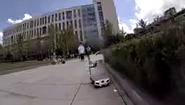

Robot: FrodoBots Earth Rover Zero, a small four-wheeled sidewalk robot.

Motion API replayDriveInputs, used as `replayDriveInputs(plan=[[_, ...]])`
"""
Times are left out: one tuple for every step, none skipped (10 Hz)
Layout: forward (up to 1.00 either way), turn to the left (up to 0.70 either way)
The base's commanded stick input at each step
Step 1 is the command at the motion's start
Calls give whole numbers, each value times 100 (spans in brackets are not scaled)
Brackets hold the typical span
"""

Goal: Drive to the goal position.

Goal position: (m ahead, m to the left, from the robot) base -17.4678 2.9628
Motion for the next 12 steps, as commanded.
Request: replayDriveInputs(plan=[[5,1],[5,1],[5,1],[5,1],[5,4],[5,3],[5,2],[5,1],[5,1],[5,0],[5,0],[5,1]])
